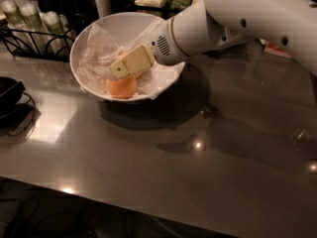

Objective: Pick orange from white bowl

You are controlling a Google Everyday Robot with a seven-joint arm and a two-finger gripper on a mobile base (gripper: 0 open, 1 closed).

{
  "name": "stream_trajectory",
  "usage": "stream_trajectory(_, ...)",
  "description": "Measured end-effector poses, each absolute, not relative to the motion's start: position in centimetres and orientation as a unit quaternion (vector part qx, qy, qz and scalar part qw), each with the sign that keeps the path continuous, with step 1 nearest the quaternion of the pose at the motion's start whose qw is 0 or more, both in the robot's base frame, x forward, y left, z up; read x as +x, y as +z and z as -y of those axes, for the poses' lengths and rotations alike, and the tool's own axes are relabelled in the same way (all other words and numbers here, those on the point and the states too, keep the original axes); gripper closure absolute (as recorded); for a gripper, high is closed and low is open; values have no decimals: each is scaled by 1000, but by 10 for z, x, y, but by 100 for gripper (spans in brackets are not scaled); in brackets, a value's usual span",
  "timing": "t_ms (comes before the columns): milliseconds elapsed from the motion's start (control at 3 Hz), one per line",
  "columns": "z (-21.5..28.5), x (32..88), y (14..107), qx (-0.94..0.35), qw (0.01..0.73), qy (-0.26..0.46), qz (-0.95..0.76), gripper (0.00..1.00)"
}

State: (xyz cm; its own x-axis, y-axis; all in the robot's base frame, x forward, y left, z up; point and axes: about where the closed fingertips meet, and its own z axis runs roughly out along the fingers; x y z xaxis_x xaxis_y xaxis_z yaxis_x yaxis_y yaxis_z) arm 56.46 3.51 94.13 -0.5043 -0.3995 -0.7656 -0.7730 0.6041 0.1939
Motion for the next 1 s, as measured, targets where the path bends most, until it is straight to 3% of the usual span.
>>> stream_trajectory(1000, -71, 582, 909, -232, 364, 239, -870, 0)
